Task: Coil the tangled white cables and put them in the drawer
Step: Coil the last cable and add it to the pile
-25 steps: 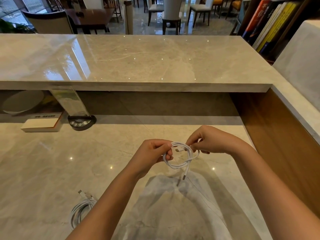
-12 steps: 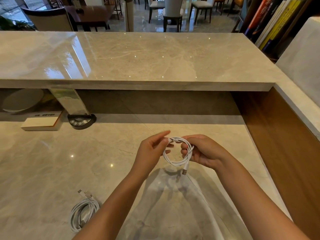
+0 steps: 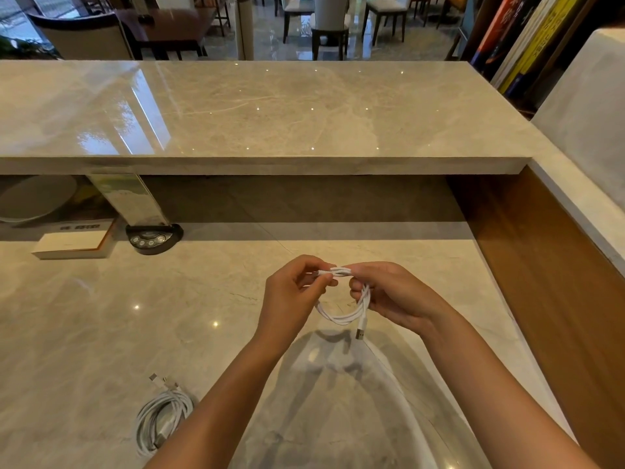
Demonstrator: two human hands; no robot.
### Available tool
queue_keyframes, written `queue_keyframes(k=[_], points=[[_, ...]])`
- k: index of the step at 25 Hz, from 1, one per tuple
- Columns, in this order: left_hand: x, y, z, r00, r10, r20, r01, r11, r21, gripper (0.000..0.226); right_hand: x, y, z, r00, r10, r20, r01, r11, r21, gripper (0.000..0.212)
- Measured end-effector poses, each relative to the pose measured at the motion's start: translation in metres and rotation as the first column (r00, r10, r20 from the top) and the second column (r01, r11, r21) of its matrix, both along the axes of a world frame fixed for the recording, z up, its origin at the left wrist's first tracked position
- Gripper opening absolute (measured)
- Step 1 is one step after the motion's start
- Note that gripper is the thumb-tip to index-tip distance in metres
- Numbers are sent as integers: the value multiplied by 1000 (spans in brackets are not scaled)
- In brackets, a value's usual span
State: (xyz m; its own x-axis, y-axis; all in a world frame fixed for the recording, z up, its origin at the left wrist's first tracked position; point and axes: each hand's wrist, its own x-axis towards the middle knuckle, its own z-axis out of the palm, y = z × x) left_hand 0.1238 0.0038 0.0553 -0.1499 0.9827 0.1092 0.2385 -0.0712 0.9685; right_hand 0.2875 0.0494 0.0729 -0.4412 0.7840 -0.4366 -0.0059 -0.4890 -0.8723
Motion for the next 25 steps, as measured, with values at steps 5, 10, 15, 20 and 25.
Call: queue_keyframes(k=[5, 10, 15, 20, 25], points=[[-3, 4, 2, 998, 21, 52, -17, 997, -73, 4, 3, -10, -6, 947, -74, 312, -38, 940, 338, 16], [-2, 4, -2, 968, 71, 240, -10, 969, -248, 9, 2, -20, -17, 819, -212, 533, -168, 799, 577, 19], [3, 4, -6, 786, 201, 585, 148, 857, -494, 6, 0, -28, -29, 791, -356, 497, -75, 750, 657, 19], [-9, 10, -7, 680, 305, 667, 291, 723, -627, 7, 0, -35, -30, 858, -293, 422, -72, 744, 664, 21], [-2, 3, -14, 791, 222, 570, 202, 785, -586, 10, 0, -35, -34, 890, -238, 388, 13, 865, 501, 28]])
